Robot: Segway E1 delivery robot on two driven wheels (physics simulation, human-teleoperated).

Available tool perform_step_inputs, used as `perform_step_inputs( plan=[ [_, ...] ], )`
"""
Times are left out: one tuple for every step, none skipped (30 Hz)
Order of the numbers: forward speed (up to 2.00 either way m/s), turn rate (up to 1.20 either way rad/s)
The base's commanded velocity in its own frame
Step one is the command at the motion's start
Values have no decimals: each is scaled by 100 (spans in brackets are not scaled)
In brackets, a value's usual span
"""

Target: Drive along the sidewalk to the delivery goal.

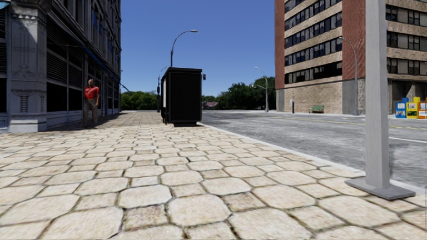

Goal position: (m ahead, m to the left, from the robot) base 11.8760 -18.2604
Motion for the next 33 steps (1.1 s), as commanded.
perform_step_inputs(
  plan=[
    [200, 83],
    [200, 84],
    [200, 84],
    [200, 84],
    [200, 84],
    [200, 84],
    [200, 84],
    [200, 84],
    [200, 84],
    [200, 84],
    [200, 84],
    [200, 84],
    [200, 84],
    [200, 84],
    [200, 82],
    [200, 82],
    [200, 0],
    [200, 0],
    [200, 0],
    [200, 0],
    [200, 0],
    [200, 0],
    [200, 0],
    [200, 0],
    [200, 0],
    [200, 0],
    [200, 0],
    [200, 0],
    [200, 0],
    [200, 0],
    [200, 0],
    [200, 0],
    [200, 0]
  ],
)
